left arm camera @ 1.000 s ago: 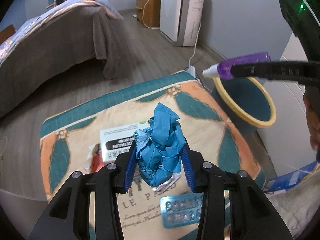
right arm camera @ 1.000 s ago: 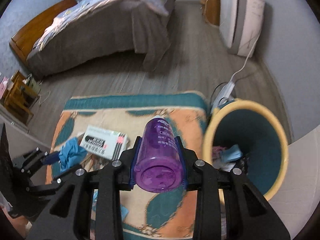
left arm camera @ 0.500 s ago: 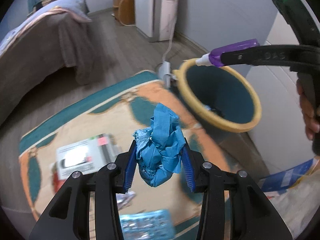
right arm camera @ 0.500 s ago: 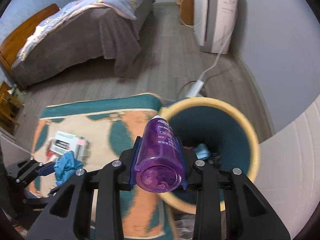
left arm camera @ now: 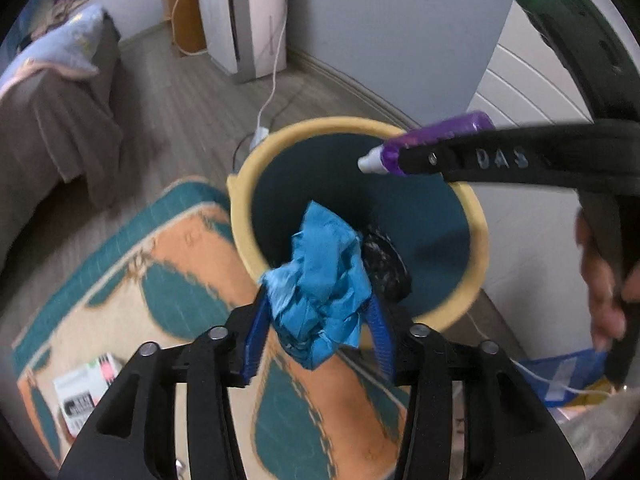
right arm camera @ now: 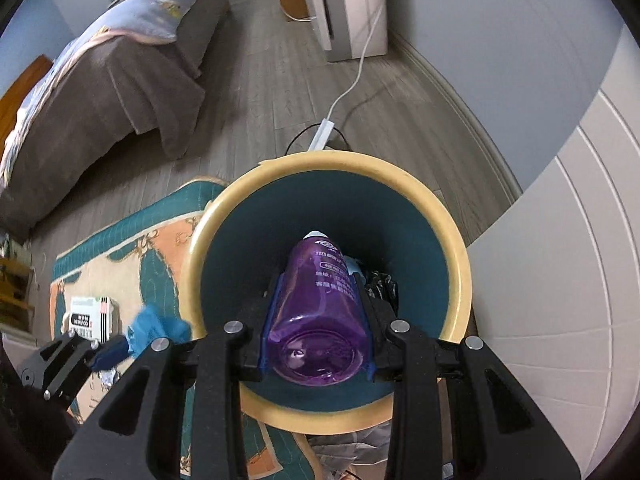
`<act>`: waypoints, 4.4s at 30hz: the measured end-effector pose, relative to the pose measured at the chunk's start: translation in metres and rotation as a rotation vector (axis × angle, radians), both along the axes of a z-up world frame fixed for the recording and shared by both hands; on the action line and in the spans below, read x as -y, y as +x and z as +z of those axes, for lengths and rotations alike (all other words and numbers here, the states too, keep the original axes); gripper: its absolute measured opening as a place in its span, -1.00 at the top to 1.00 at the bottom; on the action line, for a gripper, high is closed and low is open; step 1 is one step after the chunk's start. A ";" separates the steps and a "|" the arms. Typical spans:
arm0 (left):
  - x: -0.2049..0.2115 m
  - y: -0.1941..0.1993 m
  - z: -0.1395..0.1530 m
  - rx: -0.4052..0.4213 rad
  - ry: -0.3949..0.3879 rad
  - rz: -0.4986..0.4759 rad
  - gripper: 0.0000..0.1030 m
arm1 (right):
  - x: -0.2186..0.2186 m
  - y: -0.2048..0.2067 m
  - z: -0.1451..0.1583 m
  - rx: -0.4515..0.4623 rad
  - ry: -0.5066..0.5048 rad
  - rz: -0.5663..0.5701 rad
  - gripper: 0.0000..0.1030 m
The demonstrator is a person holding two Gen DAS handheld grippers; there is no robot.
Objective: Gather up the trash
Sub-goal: 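Carry the bottle and gloves to the bin and release both inside, then move both tools back over the cushion toward the blue blister pack, then lower the right tool onto the blue blister pack to grasp it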
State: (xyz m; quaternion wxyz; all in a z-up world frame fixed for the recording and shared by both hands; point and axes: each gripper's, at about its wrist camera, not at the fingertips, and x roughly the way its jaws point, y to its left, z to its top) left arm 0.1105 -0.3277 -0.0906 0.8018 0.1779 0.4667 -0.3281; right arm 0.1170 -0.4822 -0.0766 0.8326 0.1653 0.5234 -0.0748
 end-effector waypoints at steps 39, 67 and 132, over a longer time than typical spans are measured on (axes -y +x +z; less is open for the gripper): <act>-0.289 -0.054 0.103 0.150 -0.013 0.479 -0.78 | -0.149 -0.021 0.055 0.051 -0.040 0.245 -0.80; -0.385 -0.076 0.074 0.029 -0.080 0.597 -0.82 | -0.339 -0.089 -0.059 -0.147 -0.170 0.753 -0.83; -0.378 -0.055 0.059 -0.051 -0.071 0.611 -0.82 | -0.327 -0.040 -0.045 -0.171 -0.191 0.666 -0.38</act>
